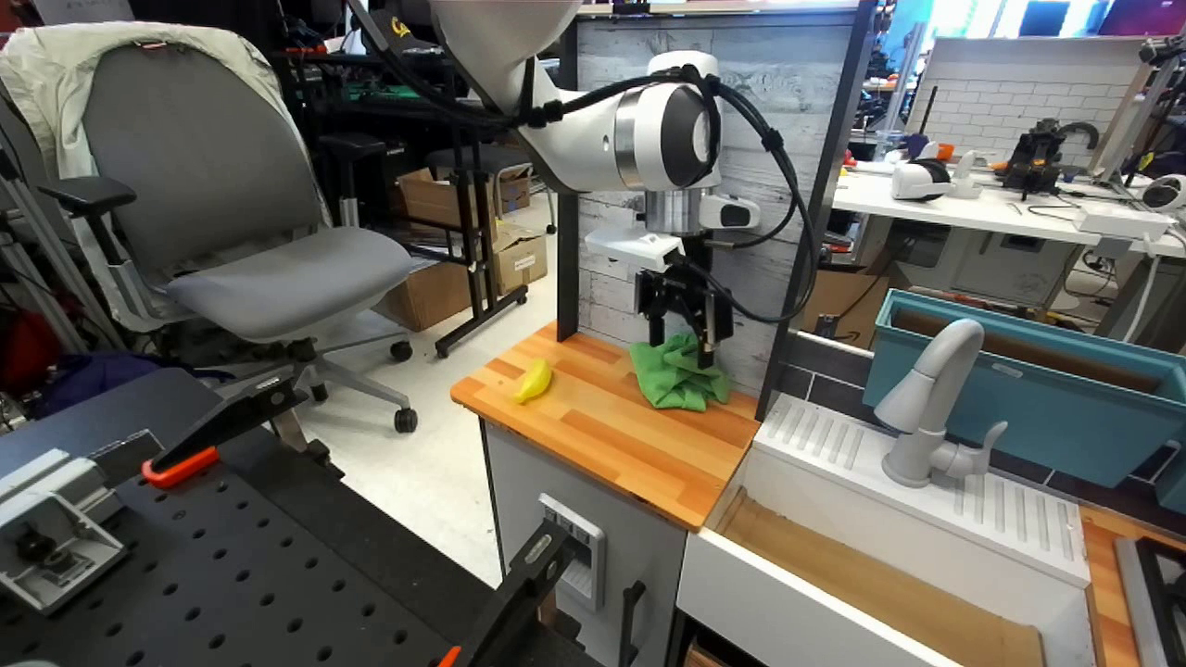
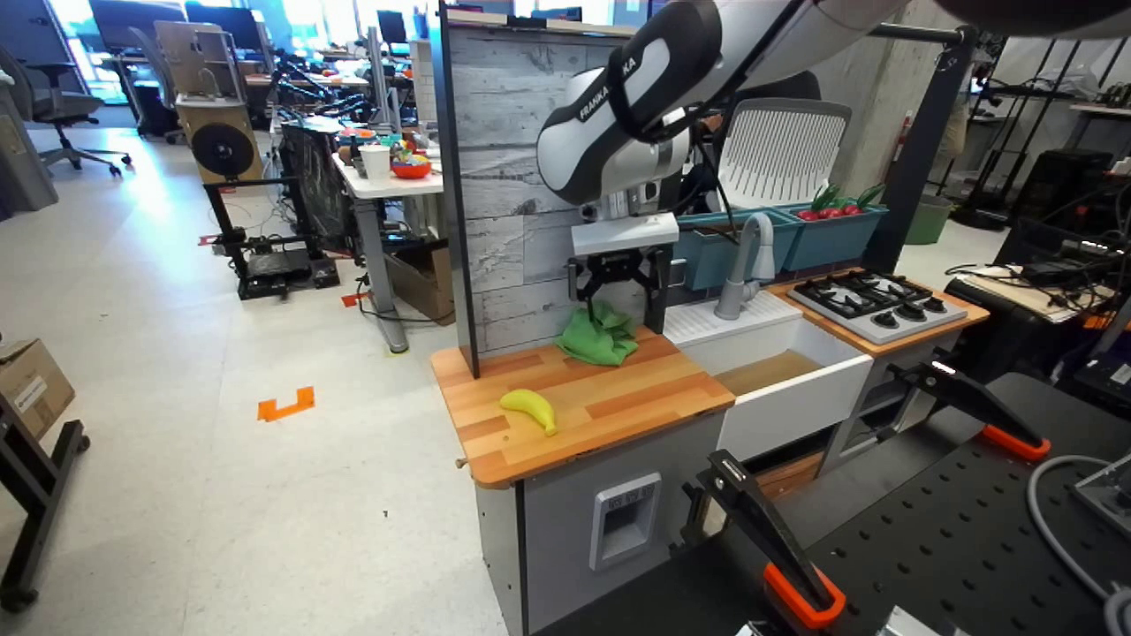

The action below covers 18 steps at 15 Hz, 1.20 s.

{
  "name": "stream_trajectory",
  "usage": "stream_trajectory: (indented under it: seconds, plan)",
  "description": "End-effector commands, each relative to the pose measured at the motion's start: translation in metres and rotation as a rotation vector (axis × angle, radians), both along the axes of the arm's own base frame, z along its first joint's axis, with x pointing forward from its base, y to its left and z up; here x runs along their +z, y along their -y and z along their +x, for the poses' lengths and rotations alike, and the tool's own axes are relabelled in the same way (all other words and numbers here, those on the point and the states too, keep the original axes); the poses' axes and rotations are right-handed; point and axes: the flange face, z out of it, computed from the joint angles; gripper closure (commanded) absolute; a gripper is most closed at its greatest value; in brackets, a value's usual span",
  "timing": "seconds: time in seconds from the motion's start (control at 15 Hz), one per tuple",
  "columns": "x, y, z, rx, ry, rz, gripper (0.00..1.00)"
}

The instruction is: Unfold the green towel

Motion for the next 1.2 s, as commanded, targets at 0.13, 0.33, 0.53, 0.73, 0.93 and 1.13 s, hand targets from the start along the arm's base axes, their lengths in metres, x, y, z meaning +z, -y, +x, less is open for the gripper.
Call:
stream_trajectory:
  seconds: [0.13, 0.33, 0.53, 0.73, 0.93, 1.13]
  plan:
    - [-0.0149, -0.0077, 0.0031, -0.015, 0.033, -0.002, 0.32]
    - [-0.0106, -0.0082, 0.002, -0.015, 0.033, -0.005, 0.58]
    - [-0.0105, -0.0084, 0.0023, -0.013, 0.031, -0.008, 0.8]
    - [-0.0106, -0.0086, 0.0023, -0.012, 0.032, -0.011, 1.0]
    - [-0.0106, -0.0075, 0.0025, -0.009, 0.033, -0.012, 1.0]
    - [-0.0102, 0.0003, 0.0038, -0.003, 0.046, -0.013, 1.0]
